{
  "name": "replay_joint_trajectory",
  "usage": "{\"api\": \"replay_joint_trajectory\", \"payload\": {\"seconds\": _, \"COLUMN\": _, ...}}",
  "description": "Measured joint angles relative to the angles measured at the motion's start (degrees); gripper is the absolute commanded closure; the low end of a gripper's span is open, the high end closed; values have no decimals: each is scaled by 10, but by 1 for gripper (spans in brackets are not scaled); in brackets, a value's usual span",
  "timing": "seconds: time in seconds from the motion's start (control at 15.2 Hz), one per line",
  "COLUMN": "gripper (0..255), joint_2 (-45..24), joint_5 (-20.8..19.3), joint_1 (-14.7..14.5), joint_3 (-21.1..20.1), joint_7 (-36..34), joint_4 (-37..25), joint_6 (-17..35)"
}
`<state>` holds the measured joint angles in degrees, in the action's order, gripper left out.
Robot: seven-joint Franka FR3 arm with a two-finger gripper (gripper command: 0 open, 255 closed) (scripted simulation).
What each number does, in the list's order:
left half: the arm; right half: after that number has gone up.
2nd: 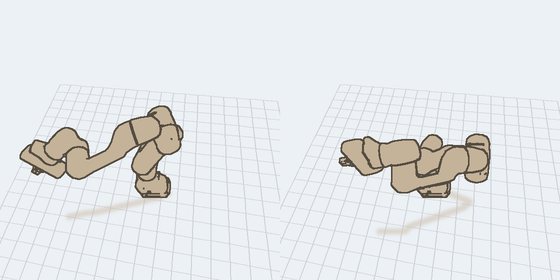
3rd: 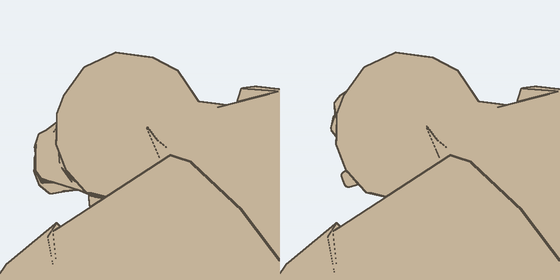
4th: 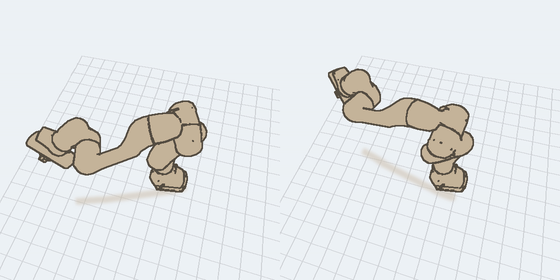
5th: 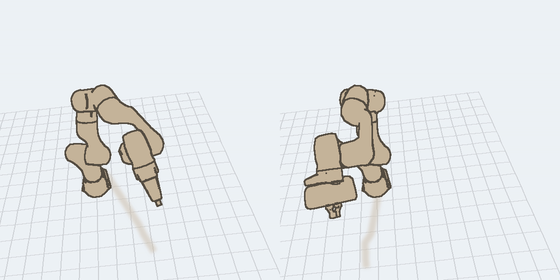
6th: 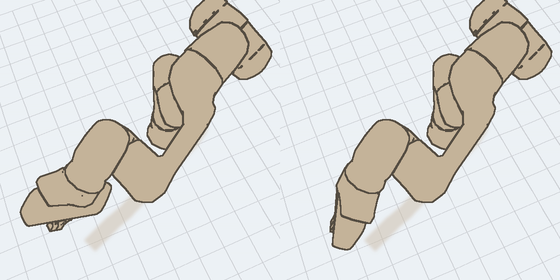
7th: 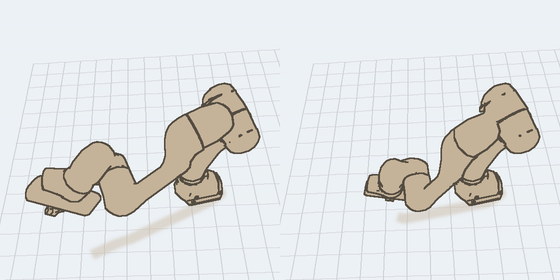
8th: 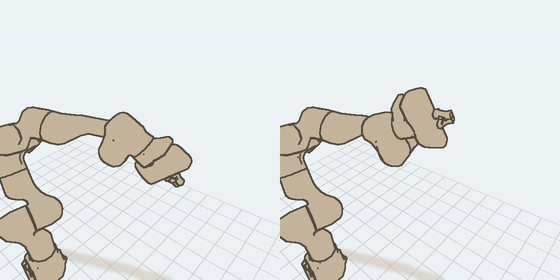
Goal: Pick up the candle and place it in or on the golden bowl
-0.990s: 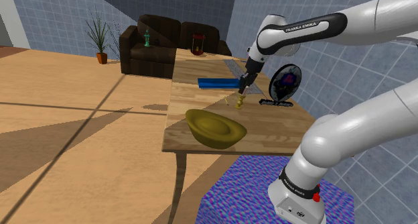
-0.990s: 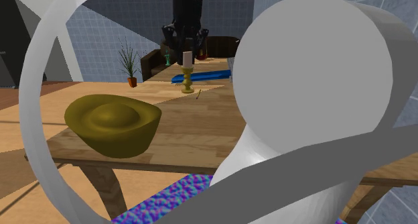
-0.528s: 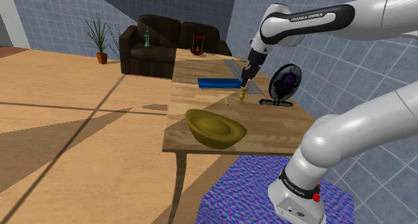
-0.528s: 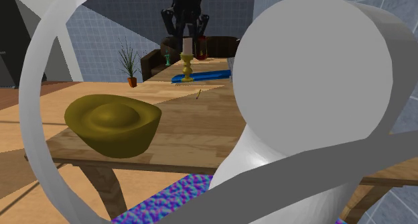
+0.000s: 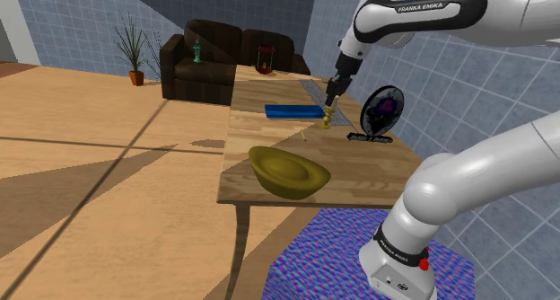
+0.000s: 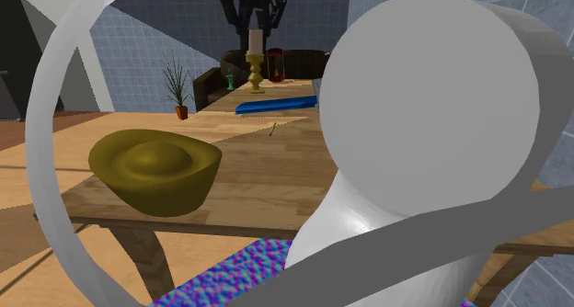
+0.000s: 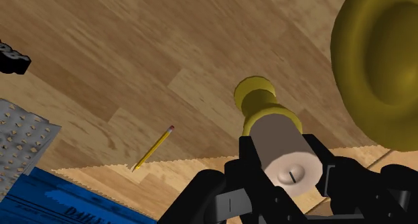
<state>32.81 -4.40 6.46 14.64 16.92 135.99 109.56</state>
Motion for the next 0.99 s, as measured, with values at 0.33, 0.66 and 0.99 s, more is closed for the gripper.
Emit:
{"api": "replay_joint_trajectory", "payload": {"seconds": 0.33, "gripper": 255, "joint_2": 31, "joint_5": 18, "joint_1": -17, "joint_3": -50, "joint_7": -56, "joint_4": 3, "joint_6": -29}}
{"api": "replay_joint_trajectory", "payload": {"seconds": 0.66, "gripper": 255, "joint_2": 50, "joint_5": 45, "joint_1": -41, "joint_3": -110, "joint_7": -125, "joint_4": 5, "joint_6": -45}}
{"api": "replay_joint_trajectory", "payload": {"seconds": 0.99, "gripper": 255, "joint_2": 56, "joint_5": 73, "joint_1": -66, "joint_3": -169, "joint_7": -193, "joint_4": -7, "joint_6": -61}}
